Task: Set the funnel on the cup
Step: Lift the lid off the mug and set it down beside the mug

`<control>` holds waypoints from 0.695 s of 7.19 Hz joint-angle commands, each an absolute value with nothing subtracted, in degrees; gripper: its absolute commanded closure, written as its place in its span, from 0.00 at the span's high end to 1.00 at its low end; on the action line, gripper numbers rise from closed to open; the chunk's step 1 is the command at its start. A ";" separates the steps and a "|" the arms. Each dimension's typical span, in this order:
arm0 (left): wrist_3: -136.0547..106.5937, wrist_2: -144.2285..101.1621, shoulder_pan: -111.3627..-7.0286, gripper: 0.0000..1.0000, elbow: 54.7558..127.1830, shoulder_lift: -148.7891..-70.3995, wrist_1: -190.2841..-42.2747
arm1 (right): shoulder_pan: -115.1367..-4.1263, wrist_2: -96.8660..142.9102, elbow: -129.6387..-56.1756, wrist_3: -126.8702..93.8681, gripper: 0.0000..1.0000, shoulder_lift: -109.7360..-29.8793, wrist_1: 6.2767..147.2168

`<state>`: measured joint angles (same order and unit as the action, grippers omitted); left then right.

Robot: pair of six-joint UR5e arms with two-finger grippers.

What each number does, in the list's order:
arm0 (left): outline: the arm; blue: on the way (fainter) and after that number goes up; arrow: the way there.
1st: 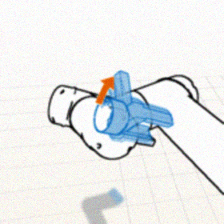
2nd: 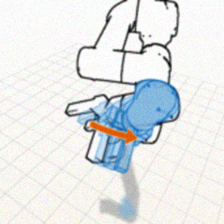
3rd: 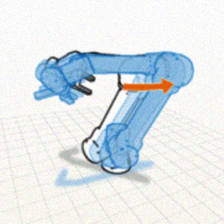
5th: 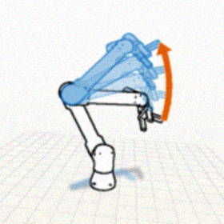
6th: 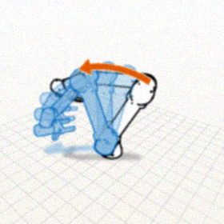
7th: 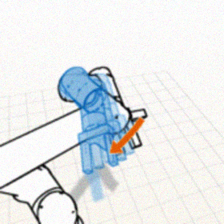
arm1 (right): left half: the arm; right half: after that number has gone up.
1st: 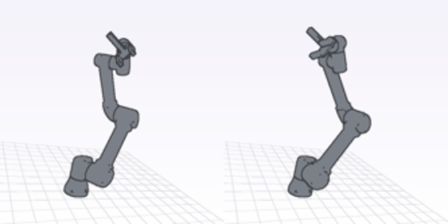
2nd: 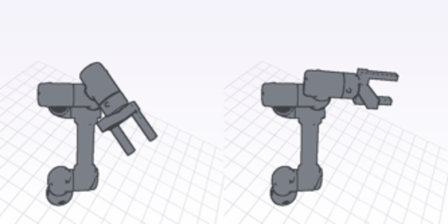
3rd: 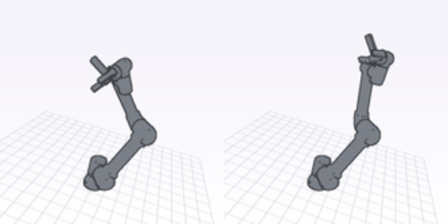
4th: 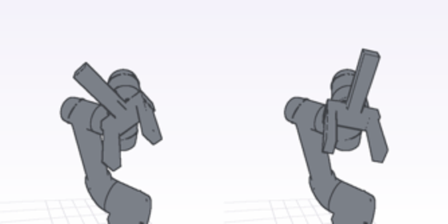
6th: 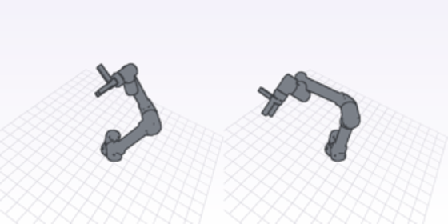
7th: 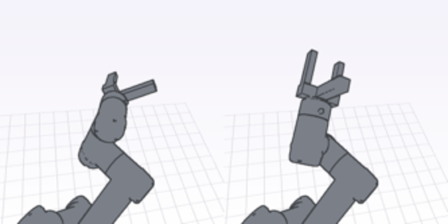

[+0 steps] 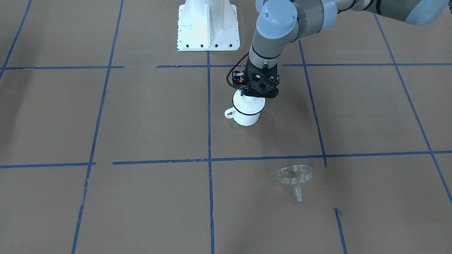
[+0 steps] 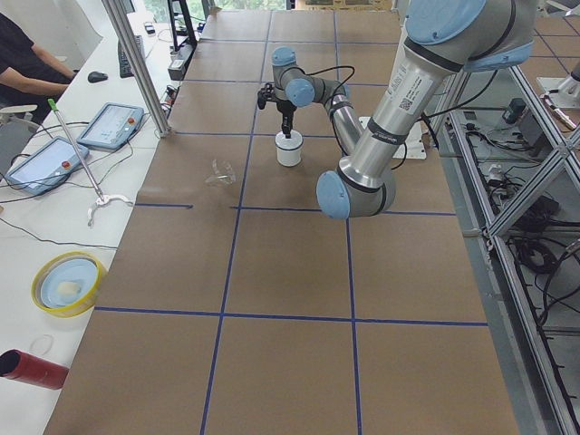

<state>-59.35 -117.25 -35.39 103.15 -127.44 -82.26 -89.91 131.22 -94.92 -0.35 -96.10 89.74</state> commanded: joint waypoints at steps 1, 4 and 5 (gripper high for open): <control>-59.41 -117.25 -35.07 0.48 103.18 -127.44 -82.27 | -89.91 131.22 -94.92 -0.35 1.00 -96.15 89.74; -59.15 -116.98 -35.16 0.11 104.49 -127.27 -81.92 | -89.91 131.22 -94.92 -0.35 1.00 -96.15 89.74; -58.98 -117.07 -36.03 0.08 107.11 -126.74 -81.04 | -89.91 131.22 -94.92 -0.35 1.00 -96.15 89.74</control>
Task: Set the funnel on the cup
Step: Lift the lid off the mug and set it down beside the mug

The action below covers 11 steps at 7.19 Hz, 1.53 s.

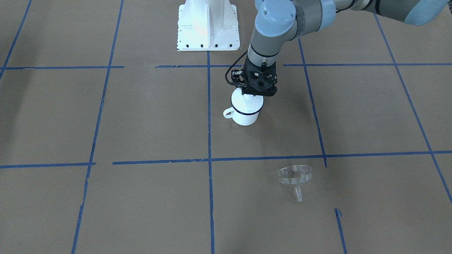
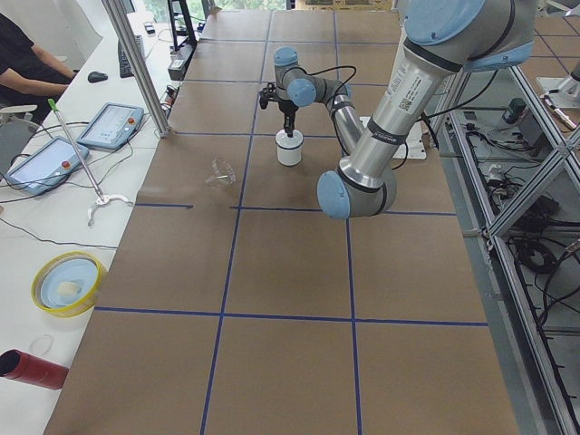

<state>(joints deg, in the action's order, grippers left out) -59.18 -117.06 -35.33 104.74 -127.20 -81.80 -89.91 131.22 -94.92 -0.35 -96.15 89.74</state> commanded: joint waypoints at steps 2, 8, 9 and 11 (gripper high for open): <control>-58.54 -117.07 -38.48 0.06 113.26 -127.00 -74.30 | -89.91 131.22 -94.92 -0.35 1.00 -96.15 89.74; -51.59 -112.85 -42.72 0.05 113.23 -112.26 -87.75 | -89.91 131.22 -94.92 -0.35 1.00 -96.15 89.74; -51.59 -112.76 -40.89 0.05 109.90 -111.71 -90.33 | -89.91 131.22 -94.92 -0.35 1.00 -96.15 89.74; -51.24 -112.76 -40.43 0.06 103.83 -111.53 -93.94 | -89.91 131.22 -94.92 -0.35 1.00 -96.06 89.74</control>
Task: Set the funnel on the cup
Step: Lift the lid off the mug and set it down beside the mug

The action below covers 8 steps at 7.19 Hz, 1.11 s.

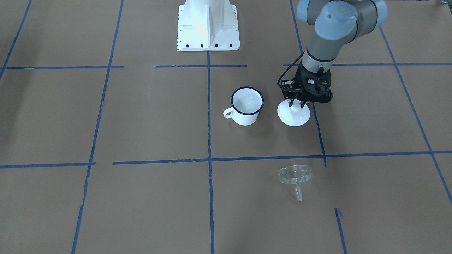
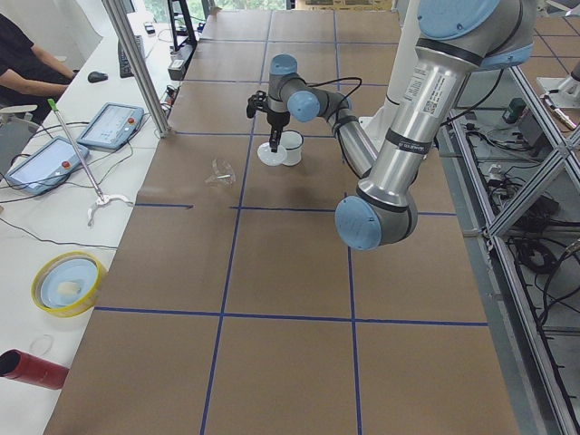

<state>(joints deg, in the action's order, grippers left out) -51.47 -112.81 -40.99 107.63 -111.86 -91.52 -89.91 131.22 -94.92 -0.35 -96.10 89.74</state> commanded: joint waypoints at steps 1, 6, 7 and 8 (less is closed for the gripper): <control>-50.81 -112.76 -40.26 0.06 102.49 -111.45 -94.56 | -89.91 131.22 -94.92 -0.35 1.00 -96.06 89.74; -50.97 -113.29 -40.34 1.00 102.03 -111.27 -94.31 | -89.91 131.22 -94.92 -0.35 1.00 -96.15 89.74; -51.76 -113.38 -40.95 1.00 103.26 -111.70 -94.22 | -89.91 131.22 -94.92 -0.35 1.00 -96.15 89.74; -51.94 -113.38 -42.78 1.00 103.27 -112.23 -94.13 | -89.91 131.22 -94.92 -0.35 1.00 -96.15 89.74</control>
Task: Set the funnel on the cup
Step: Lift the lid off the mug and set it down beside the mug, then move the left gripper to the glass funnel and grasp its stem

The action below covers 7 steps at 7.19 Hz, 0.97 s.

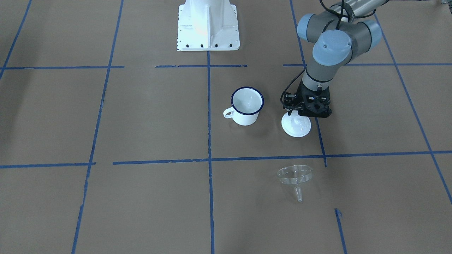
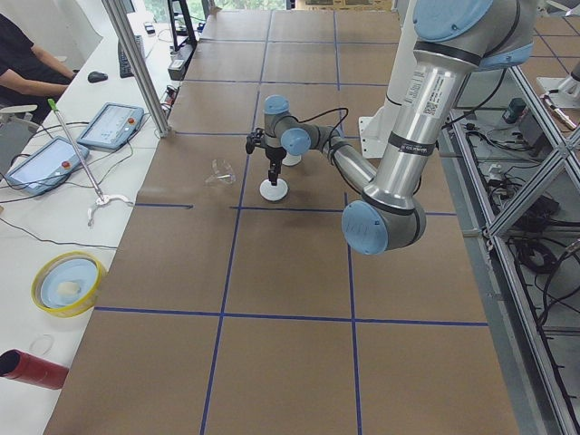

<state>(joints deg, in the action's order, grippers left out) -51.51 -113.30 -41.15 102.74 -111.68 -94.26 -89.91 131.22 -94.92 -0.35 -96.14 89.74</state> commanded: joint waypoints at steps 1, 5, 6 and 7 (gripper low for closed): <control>-55.95 -113.55 -45.15 1.00 103.18 -113.89 -94.22 | -89.91 131.22 -94.92 -0.35 1.00 -96.15 89.74; -93.52 -108.59 -44.83 1.00 93.81 -120.14 -109.46 | -89.91 131.22 -94.92 -0.35 1.00 -96.15 89.74; -103.09 -103.32 -44.39 1.00 88.30 -121.19 -117.26 | -89.91 131.22 -94.92 -0.35 1.00 -96.15 89.74; -108.49 -98.83 -43.78 1.00 85.37 -121.64 -121.16 | -89.91 131.22 -94.92 -0.35 1.00 -96.15 89.74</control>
<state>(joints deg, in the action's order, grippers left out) -99.96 -104.42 -44.40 89.82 -120.85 -114.84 -89.91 131.22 -94.92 -0.35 -96.15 89.74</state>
